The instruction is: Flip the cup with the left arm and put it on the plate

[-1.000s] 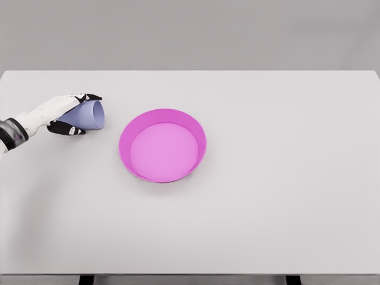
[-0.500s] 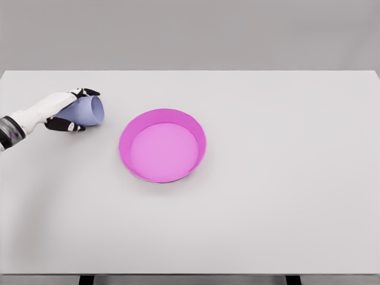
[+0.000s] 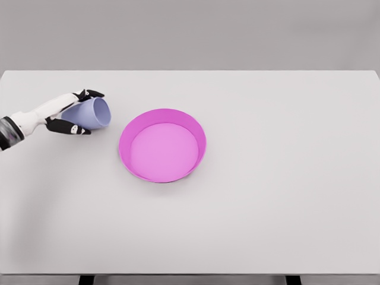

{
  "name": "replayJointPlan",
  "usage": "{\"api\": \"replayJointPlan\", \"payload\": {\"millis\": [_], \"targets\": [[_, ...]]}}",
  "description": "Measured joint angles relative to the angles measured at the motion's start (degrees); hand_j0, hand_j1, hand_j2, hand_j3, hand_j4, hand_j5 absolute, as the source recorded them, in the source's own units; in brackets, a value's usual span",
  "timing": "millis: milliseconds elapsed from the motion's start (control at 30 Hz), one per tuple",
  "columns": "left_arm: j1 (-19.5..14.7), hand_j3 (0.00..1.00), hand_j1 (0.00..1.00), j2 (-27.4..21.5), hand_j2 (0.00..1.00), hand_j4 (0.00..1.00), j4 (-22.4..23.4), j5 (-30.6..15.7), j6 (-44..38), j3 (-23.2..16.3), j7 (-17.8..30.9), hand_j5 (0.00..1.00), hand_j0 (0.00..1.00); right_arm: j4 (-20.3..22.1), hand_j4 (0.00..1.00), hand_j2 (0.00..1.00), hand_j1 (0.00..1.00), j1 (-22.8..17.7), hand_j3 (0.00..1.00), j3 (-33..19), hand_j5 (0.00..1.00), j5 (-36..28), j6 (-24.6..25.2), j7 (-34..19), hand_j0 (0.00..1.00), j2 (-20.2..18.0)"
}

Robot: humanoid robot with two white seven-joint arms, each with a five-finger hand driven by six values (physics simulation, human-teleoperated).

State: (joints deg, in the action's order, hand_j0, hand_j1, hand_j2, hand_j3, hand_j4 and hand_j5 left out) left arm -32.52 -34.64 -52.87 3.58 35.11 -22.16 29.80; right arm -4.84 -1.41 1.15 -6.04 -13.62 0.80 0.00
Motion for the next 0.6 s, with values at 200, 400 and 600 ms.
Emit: {"api": "replayJointPlan", "payload": {"millis": [200, 400, 600], "targets": [[-0.4, 0.74, 0.74, 0.0, 0.74, 0.74, -0.2, -1.6, 0.0, 0.1, 1.0, 0.74, 0.74, 0.0, 1.0, 1.0, 1.0, 0.0, 1.0, 0.0, 1.0, 0.0, 0.0, 0.0, 1.0, 0.0], [-0.3, 0.74, 0.74, -0.1, 0.74, 0.74, -1.1, -4.2, 0.0, 0.2, 1.3, 0.74, 0.74, 0.0, 1.0, 1.0, 1.0, 0.0, 1.0, 0.0, 1.0, 0.0, 0.0, 0.0, 1.0, 0.0], [0.2, 0.74, 0.74, -0.1, 0.74, 0.74, -4.0, -5.2, 0.0, 0.2, 1.7, 0.74, 0.74, 0.0, 1.0, 1.0, 1.0, 0.0, 1.0, 0.0, 1.0, 0.0, 0.0, 0.0, 1.0, 0.0]]}}
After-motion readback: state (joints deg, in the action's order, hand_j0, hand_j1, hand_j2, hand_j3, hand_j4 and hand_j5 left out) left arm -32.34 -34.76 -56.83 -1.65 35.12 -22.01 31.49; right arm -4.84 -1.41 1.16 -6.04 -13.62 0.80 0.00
